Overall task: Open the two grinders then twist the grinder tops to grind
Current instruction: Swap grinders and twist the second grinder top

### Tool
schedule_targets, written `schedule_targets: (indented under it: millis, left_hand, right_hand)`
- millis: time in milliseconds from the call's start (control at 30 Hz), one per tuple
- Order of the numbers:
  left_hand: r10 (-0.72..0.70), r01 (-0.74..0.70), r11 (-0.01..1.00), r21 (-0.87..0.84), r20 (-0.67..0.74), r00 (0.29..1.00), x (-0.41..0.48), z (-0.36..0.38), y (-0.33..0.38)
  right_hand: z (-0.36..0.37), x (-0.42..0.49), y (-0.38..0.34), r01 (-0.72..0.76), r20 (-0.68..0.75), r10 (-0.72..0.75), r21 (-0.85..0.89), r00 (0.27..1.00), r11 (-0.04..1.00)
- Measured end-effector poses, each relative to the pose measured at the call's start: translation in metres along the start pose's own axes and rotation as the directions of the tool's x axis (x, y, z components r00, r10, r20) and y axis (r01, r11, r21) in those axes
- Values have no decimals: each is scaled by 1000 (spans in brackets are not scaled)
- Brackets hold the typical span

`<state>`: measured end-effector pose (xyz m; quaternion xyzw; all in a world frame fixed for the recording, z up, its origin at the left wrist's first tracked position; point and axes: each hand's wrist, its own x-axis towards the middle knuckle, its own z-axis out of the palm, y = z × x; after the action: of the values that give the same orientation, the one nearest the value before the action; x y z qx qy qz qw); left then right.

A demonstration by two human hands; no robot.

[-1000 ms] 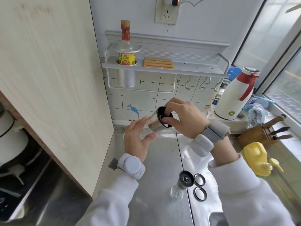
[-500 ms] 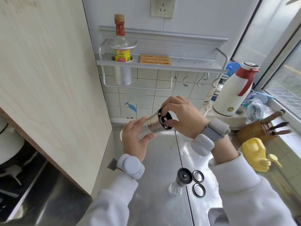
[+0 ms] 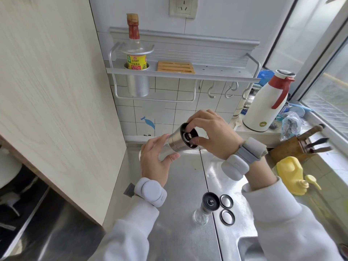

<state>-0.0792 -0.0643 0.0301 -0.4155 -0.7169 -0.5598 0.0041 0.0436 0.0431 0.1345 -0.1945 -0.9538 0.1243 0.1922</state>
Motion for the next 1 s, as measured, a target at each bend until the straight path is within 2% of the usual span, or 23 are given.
schedule_targets:
  millis: [300,467,733,1000]
  left_hand:
    - [-12,12,1000,-15,0,1000,2,-2,1]
    - [-23,23,999,-22,10,1000,2,-3,1]
    - [-24,24,999,-31,7,1000,2,-1,2]
    - [-24,25,999,-23,12,1000,4,-4,2]
  right_hand:
    - [8,1,-2,2,-51,-8,-106,999,994]
    - [0,4,-3,27,6,-26,-43,1000,999]
    - [8,3,-3,-16,-37,13,-94,999,995]
    - [5,4,-5,5,2,-5,61,1000,998]
